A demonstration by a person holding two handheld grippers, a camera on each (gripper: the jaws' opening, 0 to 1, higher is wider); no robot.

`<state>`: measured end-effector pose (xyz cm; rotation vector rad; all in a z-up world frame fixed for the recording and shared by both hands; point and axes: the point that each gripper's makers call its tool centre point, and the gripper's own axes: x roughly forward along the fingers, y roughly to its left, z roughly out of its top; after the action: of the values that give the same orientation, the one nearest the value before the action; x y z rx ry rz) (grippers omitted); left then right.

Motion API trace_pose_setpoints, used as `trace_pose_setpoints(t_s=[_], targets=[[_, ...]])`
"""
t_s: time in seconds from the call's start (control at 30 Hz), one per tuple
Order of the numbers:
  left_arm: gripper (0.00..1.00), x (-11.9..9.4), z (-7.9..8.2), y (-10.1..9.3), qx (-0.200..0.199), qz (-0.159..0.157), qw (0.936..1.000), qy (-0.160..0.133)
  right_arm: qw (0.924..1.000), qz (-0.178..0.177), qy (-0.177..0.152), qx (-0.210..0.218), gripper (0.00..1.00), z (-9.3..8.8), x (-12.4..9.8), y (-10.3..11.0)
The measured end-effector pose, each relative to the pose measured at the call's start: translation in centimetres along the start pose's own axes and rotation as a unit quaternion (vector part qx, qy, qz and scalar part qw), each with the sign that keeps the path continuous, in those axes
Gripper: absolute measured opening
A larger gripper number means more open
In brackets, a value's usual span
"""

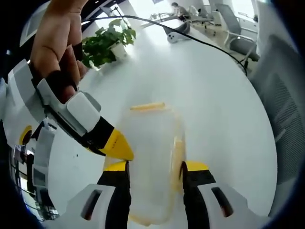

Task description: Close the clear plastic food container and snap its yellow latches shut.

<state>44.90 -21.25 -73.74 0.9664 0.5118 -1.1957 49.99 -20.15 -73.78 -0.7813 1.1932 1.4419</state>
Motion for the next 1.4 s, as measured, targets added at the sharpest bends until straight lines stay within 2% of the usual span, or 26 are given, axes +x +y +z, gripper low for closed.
trace_pose_setpoints(t_s=[0.1, 0.23, 0.4, 0.9, 0.97, 1.1, 1.4], targets=[[0.41, -0.1, 0.1, 0.0, 0.003, -0.003, 1.0000, 0.000, 1.0000, -0.006, 0.000, 0.005, 0.32, -0.1, -0.1, 0.1], [0.48, 0.0, 0.3, -0.4, 0.006, -0.013, 0.9999, 0.005, 0.9998, -0.014, 0.012, 0.000, 0.35, -0.7, -0.3, 0.0], [0.47, -0.2, 0.6, -0.2, 0.009, -0.014, 0.9998, 0.006, 0.9996, -0.023, 0.018, -0.005, 0.39, -1.5, -0.6, 0.1], [0.57, -0.9, 0.4, 0.6, -0.016, -0.025, 0.9995, 0.013, 0.9988, -0.045, 0.005, -0.017, 0.44, -2.3, -1.9, 0.5], [0.58, -0.9, 0.3, 0.7, -0.016, -0.026, 0.9994, 0.015, 0.9992, -0.037, 0.005, -0.013, 0.45, -2.6, -2.1, 0.8], [0.62, -1.1, 0.0, 0.8, -0.020, -0.032, 0.9991, 0.019, 0.9987, -0.050, -0.003, -0.013, 0.47, -2.6, -2.5, 0.9], [0.65, -1.3, -0.5, 1.5, -0.019, -0.037, 0.9989, 0.023, 0.9979, -0.061, 0.005, -0.019, 0.53, -3.3, -2.4, 2.0]])
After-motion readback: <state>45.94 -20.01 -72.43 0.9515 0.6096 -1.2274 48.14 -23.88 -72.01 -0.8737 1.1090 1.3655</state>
